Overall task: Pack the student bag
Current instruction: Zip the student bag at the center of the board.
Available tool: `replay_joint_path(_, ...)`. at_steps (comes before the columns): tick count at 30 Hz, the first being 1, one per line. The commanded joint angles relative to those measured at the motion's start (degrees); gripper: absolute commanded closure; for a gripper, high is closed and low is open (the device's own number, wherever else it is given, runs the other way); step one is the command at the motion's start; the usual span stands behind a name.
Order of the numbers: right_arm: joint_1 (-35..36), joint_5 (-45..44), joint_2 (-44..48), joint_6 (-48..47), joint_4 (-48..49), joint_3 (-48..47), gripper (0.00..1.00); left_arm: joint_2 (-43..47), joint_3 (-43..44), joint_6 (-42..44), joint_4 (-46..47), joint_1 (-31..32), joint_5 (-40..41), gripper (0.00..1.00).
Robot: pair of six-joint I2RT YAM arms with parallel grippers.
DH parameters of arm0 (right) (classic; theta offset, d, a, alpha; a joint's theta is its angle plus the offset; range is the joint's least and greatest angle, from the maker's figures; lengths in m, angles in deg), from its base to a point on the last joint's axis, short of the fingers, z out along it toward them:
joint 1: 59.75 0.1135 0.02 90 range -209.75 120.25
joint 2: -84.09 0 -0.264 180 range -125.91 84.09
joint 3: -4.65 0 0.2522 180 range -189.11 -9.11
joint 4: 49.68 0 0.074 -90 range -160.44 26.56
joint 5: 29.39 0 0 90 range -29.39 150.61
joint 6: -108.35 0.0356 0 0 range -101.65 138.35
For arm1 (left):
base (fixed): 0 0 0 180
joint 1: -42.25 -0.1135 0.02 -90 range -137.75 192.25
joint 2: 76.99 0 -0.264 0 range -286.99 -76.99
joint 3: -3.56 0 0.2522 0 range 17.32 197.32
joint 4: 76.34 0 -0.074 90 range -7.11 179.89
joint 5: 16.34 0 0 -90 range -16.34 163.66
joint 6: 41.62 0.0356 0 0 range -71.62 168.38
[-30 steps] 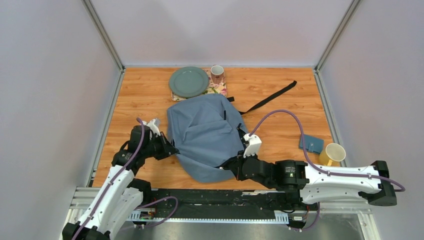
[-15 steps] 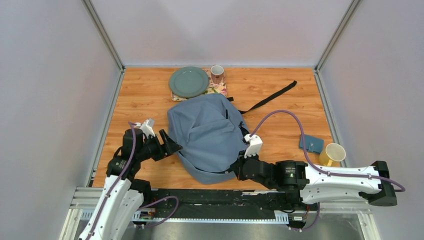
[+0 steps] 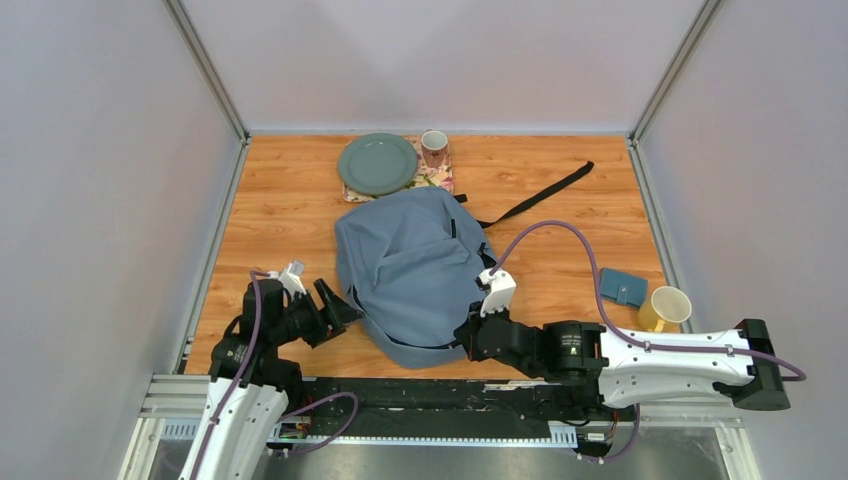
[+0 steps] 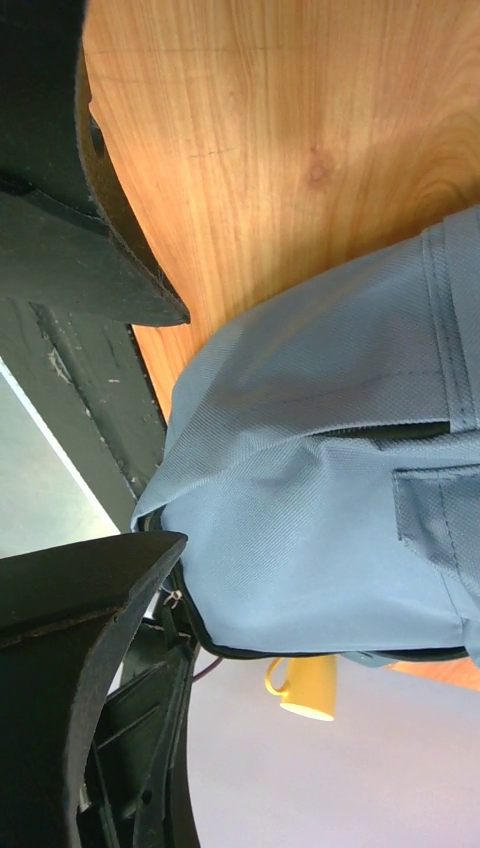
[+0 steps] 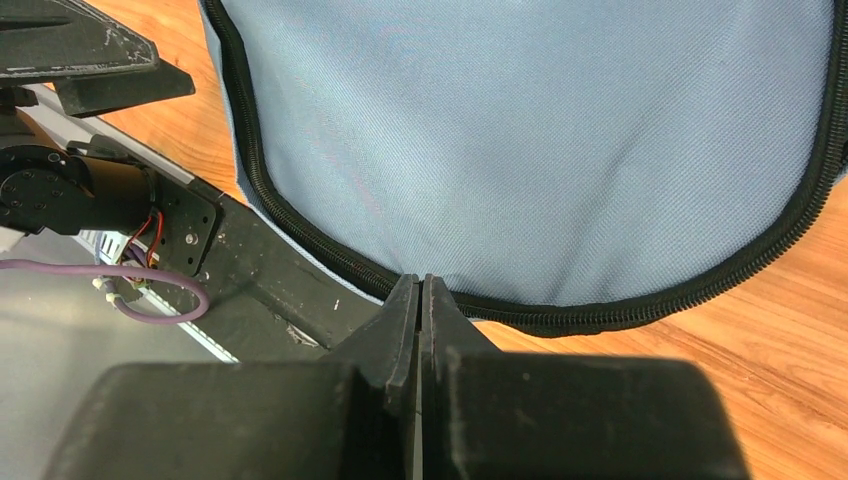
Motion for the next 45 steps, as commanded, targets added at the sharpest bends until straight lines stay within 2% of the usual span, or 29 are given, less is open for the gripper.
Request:
replay_joint_path(1,0.48,-1.3,-0.2,-0.77,3.2,-1.79,1.0,-1.23,2.31,-0.84,-2.01,-0.16,0.29,0.19)
replay_joint_path(5,0.48,-1.31,-1.08,-0.68,3.47,-2.23,1.0,-2.99,3.1,-0.4,-1.22,0.63,0.38,0.18)
replay_joint_path(9,0.39,-1.13,-2.66,-0.77,3.91,-2.67,1.0,-4.74,3.81,-3.64,1.41,5.36,3.71,0.18)
replay_joint_path(11,0.39,-1.04,-3.19,-0.85,4.26,-3.11,1.0,-5.27,2.93,-7.24,5.8,12.3,6.16,0.18)
replay_joint_path(13,0.39,-0.6,-3.98,-1.12,4.61,-3.72,1.0,-7.72,3.02,-8.48,8.17,21.32,12.75,0.18)
replay_joint_path(16,0.48,-0.6,-4.86,-1.56,4.26,-4.51,1.0,-12.56,3.11,-11.12,11.94,30.14,20.58,0.18)
replay_joint_path(17,0.39,-0.6,-4.77,-1.64,4.08,-4.86,1.0,-13.61,3.11,-12.52,13.01,35.56,22.68,0.18)
replay_joint_path(19,0.39,-0.43,-4.69,-1.47,4.26,-4.87,1.0,-16.17,3.37,-13.23,15.55,39.2,28.14,0.18)
replay_joint_path(24,0.48,-0.07,-3.46,-1.21,4.35,-3.9,1.0,-22.31,2.67,-12.71,21.36,41.06,28.06,0.18)
replay_joint_path(30,0.39,-0.42,-1.96,-1.12,2.85,-3.29,1.0,-23.03,2.23,-11.92,23.65,41.06,32.02,0.18)
replay_joint_path(32,0.39,-0.34,-1.7,-0.94,2.85,-3.02,1.0,-22.85,1.44,-11.74,24.97,41.06,32.2,0.28)
replay_joint_path(33,0.39,-0.51,-1.61,-0.94,2.85,-3.02,1.0,-22.85,1.18,-11.65,25.15,41.15,32.46,0.48)
replay_joint_path(35,0.39,-0.6,-1.61,-1.03,2.76,-2.93,1.0,-23.03,0.74,-11.13,24.54,41.15,32.9,0.72)
replay_joint_path(36,0.39,-1.04,-1.52,-1.2,2.5,-2.93,1.0,-23.2,0.65,-10.78,24.1,41.06,33.77,0.9)
replay_joint_path(37,0.39,-1.65,-1.43,-1.64,1.54,-3.02,1.0,-23.12,0.38,-10.34,22.44,41.06,34.48,0.98)
replay_joint_path(41,-0.84,-4.47,0.23,-2.61,-2.07,-2.06,1.0,-21.1,0.91,-7.62,14.53,41.06,40.27,1.0)
replay_joint_path(45,-2.94,-4.64,4.01,-2.96,-3.3,0.31,1.0,-14.7,1.17,-5.86,7.85,40.62,46.51,1.0)
